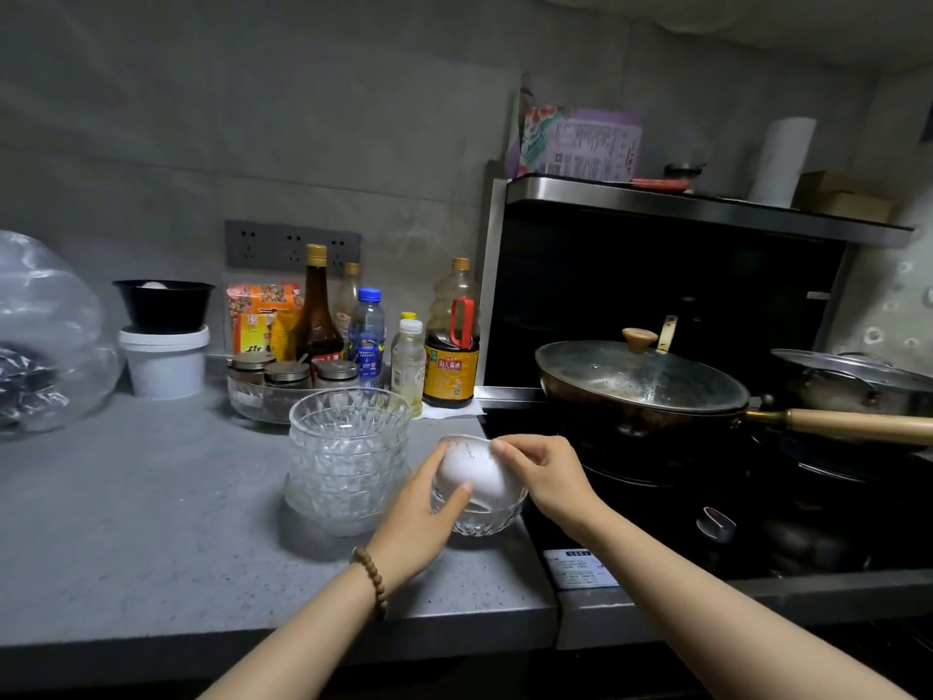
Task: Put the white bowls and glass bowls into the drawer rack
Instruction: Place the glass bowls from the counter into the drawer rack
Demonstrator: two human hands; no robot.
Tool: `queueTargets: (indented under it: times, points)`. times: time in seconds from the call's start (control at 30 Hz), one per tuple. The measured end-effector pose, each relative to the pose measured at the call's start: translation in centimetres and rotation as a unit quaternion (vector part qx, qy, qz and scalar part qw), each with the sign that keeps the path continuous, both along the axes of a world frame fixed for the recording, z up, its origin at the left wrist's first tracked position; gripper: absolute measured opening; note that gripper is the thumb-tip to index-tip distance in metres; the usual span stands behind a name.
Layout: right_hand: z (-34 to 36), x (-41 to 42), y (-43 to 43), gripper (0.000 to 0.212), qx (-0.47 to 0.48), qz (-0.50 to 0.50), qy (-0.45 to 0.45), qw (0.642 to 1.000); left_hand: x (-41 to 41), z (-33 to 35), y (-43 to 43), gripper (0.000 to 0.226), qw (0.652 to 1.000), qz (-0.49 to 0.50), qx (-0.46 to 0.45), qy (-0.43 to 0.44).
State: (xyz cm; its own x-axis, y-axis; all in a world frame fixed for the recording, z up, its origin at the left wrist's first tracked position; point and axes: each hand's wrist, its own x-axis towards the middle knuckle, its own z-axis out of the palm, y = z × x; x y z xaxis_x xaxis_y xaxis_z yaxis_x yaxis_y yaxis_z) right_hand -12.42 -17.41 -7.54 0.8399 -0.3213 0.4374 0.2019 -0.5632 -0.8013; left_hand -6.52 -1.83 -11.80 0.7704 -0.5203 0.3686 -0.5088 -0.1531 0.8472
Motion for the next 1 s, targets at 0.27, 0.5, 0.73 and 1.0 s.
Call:
queueTargets:
  times: [0.27,0.5,0.73,1.0]
  points:
    - [2.9,-4.4,-0.4,0.022,0.158,0.011,-0.032,0.987,-3.6,2.4,-1.6,0.065,0.993,-0.074,-0.095,-0.012]
    - [2.3,-12.5,-3.4,0.035,0.193,-0.012,-0.008,0.981,-8.2,1.7,-5.0,0.073,0.972,-0.178,-0.135,0.071]
    - [-1.4,-22.0,-8.2,0.042,0.212,-0.019,0.046,0.976,-14.4,-1.9,-9.5,0.055,0.936,-0.301,-0.094,0.156]
    - [-8.4,-28.8,-12.7,0.035,0.242,-0.046,0.239,0.939,-18.2,-10.0,-13.5,0.062,0.892,-0.373,0.037,0.253]
